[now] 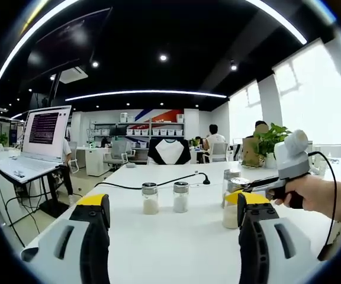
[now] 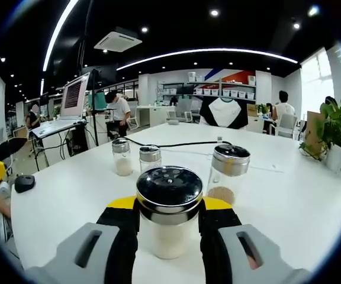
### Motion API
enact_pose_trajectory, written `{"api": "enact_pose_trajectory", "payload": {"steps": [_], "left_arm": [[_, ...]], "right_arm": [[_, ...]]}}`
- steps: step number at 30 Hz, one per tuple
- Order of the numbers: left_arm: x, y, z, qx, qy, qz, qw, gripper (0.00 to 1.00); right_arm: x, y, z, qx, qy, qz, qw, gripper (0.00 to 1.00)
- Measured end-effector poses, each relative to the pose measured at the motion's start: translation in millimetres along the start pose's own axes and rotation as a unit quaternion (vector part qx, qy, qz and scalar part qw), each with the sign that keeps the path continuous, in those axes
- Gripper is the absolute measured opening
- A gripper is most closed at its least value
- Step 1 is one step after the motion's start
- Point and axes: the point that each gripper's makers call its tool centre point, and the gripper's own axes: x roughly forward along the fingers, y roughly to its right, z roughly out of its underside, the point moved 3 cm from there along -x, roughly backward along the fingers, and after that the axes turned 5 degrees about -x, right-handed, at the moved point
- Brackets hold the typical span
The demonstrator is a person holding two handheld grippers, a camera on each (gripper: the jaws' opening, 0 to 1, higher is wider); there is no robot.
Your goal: Rotate the seasoning bottle until the label or dispensing opening points toward the visible target arrow and the bottle remains upright within the marked orientation range
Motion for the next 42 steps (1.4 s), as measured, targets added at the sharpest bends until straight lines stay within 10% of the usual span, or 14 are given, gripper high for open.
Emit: {"api": "enact_pose_trajectory", "payload": {"steps": [42], "left_arm": [[1,2.4,10.3,-0.008,-0.010,0.004,0.9999,0.93]], "right_arm": [[-18,11,-3.8,-0.021,0.020,-0.009,0.9995,0.52]]}}
